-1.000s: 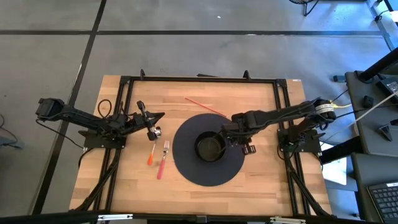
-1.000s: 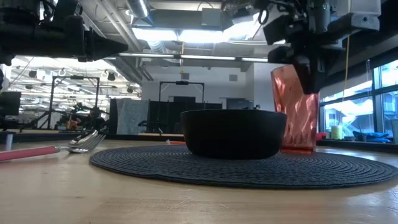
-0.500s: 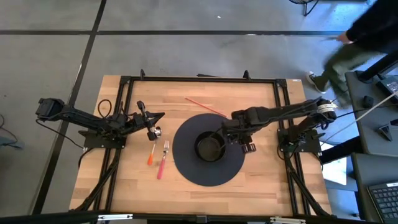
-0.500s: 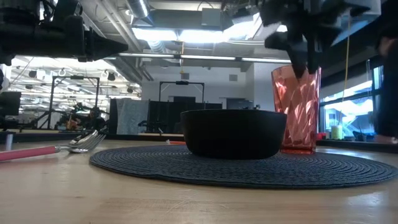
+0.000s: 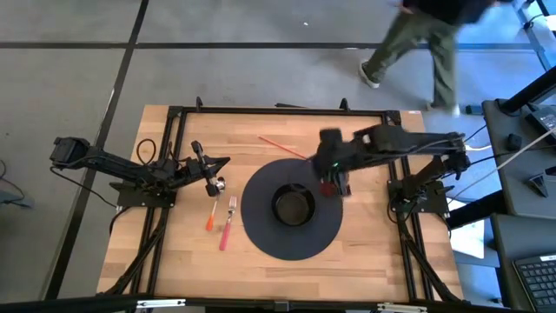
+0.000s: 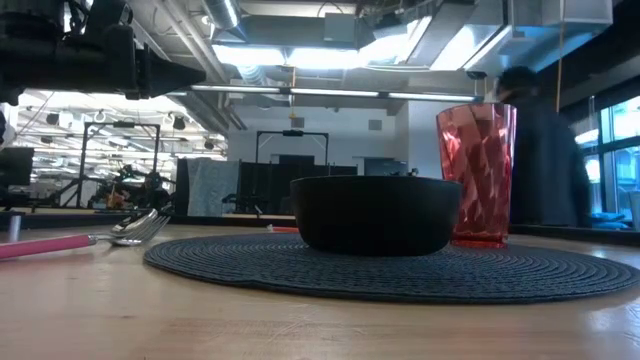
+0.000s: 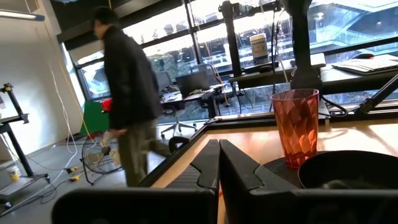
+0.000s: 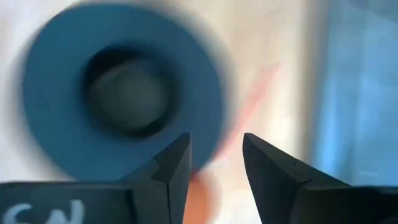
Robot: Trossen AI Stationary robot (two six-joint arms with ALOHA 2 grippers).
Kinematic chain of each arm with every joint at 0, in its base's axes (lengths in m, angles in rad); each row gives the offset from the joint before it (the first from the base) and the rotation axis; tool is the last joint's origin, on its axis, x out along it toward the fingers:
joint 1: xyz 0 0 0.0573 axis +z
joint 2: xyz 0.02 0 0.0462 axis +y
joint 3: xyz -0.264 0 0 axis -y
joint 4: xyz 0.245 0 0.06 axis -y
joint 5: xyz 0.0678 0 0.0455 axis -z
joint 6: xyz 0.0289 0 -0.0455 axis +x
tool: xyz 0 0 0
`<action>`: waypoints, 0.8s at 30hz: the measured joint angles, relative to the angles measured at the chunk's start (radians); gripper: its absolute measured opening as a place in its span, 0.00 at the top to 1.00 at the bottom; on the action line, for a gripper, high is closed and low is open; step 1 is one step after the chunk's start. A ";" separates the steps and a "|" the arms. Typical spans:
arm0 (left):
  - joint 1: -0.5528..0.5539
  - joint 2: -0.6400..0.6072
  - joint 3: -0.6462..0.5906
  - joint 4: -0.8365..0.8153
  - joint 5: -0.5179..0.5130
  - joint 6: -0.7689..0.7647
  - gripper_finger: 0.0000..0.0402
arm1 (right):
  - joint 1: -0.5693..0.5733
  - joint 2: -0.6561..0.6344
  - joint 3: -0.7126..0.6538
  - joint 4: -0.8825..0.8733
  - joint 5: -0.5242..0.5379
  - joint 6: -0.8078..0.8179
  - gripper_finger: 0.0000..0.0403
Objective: Pick & Place Utensil
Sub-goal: Put the orange straw into the brown cup on the black mat
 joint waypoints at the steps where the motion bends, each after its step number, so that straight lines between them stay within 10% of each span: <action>1: 0.000 0.000 0.000 0.000 0.000 0.000 0.99 | 0.000 0.000 0.033 0.019 0.087 0.019 0.64; 5: 0.000 0.000 0.000 0.000 0.000 0.000 0.99 | -0.050 0.011 0.139 0.050 0.216 0.032 0.64; 17: 0.000 0.000 0.000 0.000 0.000 0.000 0.99 | -0.372 0.231 0.166 0.213 -0.281 -0.059 0.71; 24: 0.000 0.000 0.000 -0.010 0.000 0.001 1.00 | -0.474 0.461 0.166 0.272 -0.331 -0.160 0.71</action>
